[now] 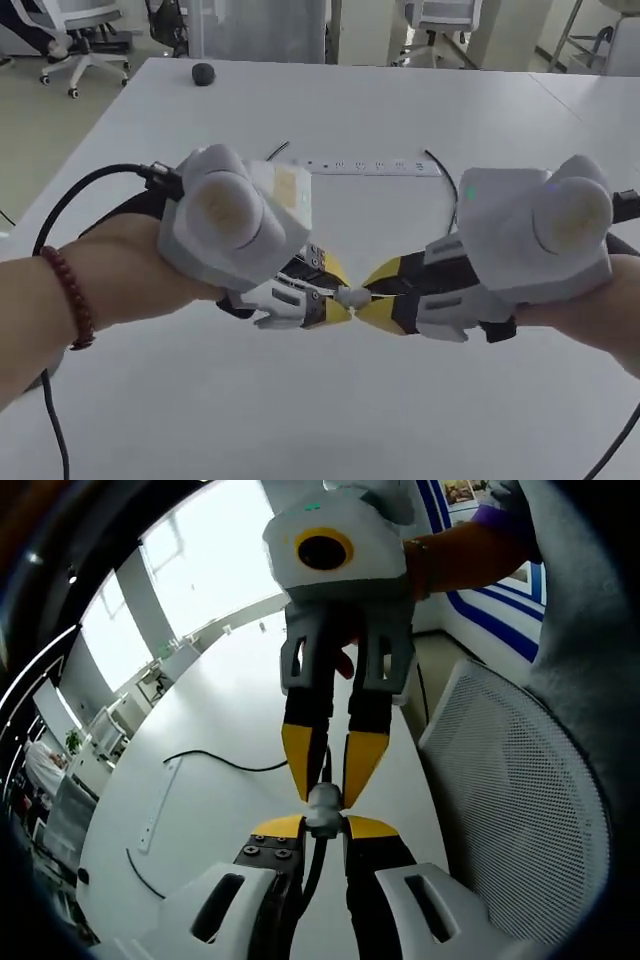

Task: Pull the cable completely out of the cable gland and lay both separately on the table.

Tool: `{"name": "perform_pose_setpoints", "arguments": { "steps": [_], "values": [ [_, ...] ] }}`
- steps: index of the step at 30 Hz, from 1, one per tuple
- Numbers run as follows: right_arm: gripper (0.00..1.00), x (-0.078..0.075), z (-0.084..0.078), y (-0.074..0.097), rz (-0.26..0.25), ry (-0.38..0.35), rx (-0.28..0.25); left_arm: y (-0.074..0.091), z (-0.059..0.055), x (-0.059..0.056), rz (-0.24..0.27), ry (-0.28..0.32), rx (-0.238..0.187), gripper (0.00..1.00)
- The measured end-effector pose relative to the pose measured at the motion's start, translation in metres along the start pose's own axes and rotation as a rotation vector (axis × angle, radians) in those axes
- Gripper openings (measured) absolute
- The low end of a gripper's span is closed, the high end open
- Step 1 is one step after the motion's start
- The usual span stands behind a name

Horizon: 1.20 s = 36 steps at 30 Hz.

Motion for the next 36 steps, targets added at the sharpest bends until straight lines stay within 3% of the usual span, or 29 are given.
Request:
{"name": "perform_pose_setpoints", "arguments": {
  "steps": [1, 4, 14, 18, 23, 29, 31, 36],
  "values": [
    [0.08, 0.0, -0.001, 0.001, 0.025, -0.05, -0.005, 0.0, 0.0, -0.001, -0.005, 0.002, -0.003, 0.15],
    [0.08, -0.001, -0.003, 0.001, 0.046, -0.089, -0.009, 0.0, 0.002, -0.002, 0.002, -0.028, 0.004, 0.15],
    [0.08, 0.003, -0.001, 0.002, 0.058, -0.097, -0.04, 0.001, 0.0, -0.004, -0.014, 0.017, -0.005, 0.15],
    [0.09, 0.004, 0.004, 0.005, 0.118, -0.28, -0.102, 0.003, 0.002, -0.005, -0.015, -0.002, -0.011, 0.15],
    [0.08, 0.003, 0.0, 0.005, 0.156, -0.337, -0.094, 0.002, 0.004, -0.007, -0.022, -0.01, -0.015, 0.15],
    [0.07, 0.007, 0.0, 0.003, 0.142, -0.275, -0.086, 0.001, 0.002, -0.007, -0.029, 0.026, -0.018, 0.15],
    [0.07, 0.005, 0.002, 0.003, 0.112, -0.203, -0.097, 0.001, 0.001, -0.006, -0.027, 0.065, -0.021, 0.15],
    [0.07, 0.009, 0.003, 0.001, 0.081, -0.054, -0.069, 0.001, -0.002, -0.007, -0.044, 0.115, -0.028, 0.15]
  ]
}}
Point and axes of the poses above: the centre of the closed fingertips' face, and the gripper's own axes: y roughly backward along the fingers, x roughly to its left, z roughly out of its top, the point moved 3 cm from there along y, roughly backward along the fingers, and after that the axes turned 5 degrees about -z, right-handed, at the moved point
